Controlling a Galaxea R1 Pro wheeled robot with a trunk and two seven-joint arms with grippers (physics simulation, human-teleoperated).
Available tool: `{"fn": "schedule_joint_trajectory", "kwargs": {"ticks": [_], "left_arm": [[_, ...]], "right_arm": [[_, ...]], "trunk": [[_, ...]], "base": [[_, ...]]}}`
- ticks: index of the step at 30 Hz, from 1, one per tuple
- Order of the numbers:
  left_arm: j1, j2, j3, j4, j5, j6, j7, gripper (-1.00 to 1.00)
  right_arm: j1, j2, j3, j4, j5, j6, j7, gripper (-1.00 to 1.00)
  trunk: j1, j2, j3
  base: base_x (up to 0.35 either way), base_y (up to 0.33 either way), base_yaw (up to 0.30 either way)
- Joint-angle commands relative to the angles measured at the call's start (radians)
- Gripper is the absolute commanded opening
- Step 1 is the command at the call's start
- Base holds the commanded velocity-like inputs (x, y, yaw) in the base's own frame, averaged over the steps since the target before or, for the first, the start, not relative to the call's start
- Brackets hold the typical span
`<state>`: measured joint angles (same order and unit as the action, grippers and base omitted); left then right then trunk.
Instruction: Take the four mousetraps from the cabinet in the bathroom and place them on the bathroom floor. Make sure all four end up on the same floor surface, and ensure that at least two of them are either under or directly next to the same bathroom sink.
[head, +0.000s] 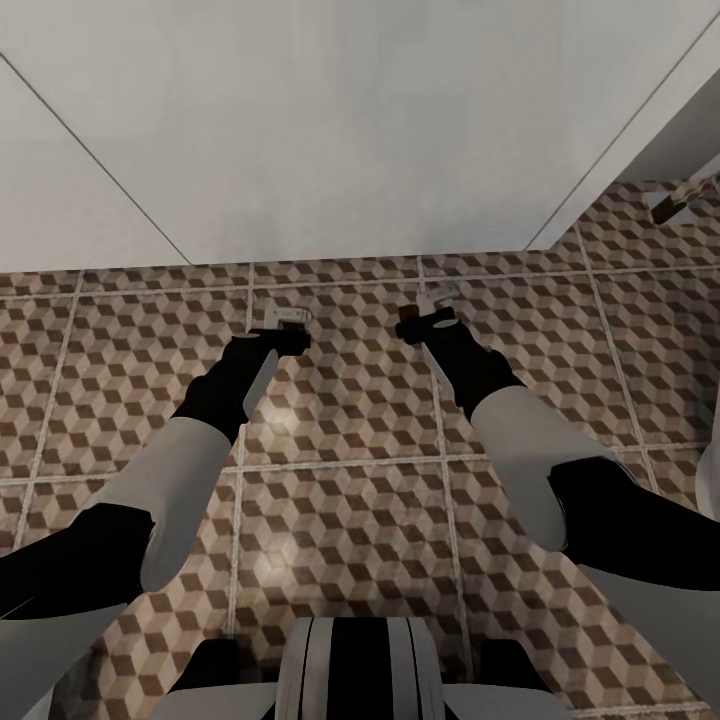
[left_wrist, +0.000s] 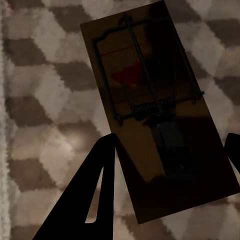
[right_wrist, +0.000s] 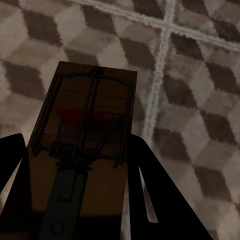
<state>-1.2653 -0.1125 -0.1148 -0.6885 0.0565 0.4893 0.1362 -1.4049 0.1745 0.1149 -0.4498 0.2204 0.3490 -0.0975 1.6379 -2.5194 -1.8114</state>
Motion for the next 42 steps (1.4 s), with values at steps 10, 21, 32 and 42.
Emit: {"fn": "schedule_joint_trajectory", "kwargs": {"ticks": [10,21,32,42], "left_arm": [[-0.001,0.0,-0.003,-0.003,0.005,0.006,0.01,-1.0],[-0.002,-0.008,-0.003,0.054,0.005,0.011,0.018,-1.0],[-0.002,-0.011,-0.003,0.077,0.004,0.054,0.065,-1.0],[-0.002,-0.009,-0.003,0.065,0.002,0.064,0.086,-1.0]], "right_arm": [[0.0,0.0,0.004,0.005,0.002,-0.015,-0.002,-1.0],[0.0,0.0,0.005,0.005,0.002,-0.012,-0.002,-1.0],[0.0,0.0,0.006,0.004,0.004,0.025,-0.04,-1.0],[0.0,0.0,0.005,0.005,0.004,0.047,-0.063,-1.0]], "trunk": [[0.0,0.0,0.0],[0.0,0.0,0.0],[0.0,0.0,0.0],[0.0,0.0,0.0]], "base": [[0.0,0.0,0.0],[0.0,0.0,0.0],[0.0,0.0,0.0],[0.0,0.0,0.0]]}}
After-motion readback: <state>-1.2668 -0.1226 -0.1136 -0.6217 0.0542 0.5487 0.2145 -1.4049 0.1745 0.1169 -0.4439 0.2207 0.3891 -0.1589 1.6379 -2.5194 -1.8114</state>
